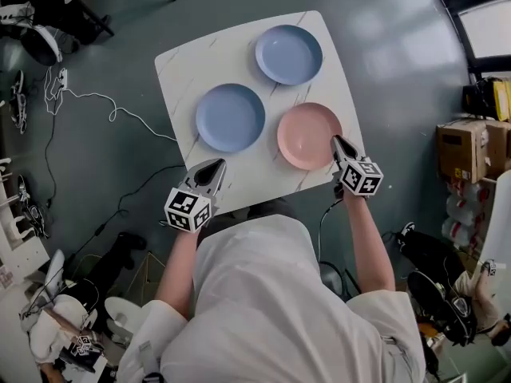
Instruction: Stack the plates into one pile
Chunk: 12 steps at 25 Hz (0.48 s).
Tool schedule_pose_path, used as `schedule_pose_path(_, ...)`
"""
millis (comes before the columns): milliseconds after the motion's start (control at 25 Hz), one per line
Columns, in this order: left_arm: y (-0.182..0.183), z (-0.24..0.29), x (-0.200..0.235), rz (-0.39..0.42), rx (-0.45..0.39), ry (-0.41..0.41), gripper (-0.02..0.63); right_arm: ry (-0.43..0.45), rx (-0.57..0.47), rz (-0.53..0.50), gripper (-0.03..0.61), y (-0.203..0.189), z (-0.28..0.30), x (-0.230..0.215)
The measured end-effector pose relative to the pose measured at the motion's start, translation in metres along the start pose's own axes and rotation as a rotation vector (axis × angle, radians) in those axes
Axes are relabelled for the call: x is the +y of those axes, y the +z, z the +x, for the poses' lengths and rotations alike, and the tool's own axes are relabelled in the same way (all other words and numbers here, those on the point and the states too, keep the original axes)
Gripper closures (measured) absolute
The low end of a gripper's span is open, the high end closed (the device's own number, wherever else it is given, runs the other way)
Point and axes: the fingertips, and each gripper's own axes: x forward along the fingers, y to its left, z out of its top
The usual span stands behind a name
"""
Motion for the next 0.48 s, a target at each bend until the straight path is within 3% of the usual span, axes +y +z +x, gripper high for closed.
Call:
schedule_pose_path(320,-0.004,0.028,0.016,-0.007,0.032,0.025,0.6,0.06,0.059,0.017,0.502,0.021,0.06,-0.015)
schedule_pose_path(480,-0.004,0.032,0.022,-0.002,0.037,0.036,0.6,0.11,0.088,0.092,0.484,0.034,0.097,-0.019)
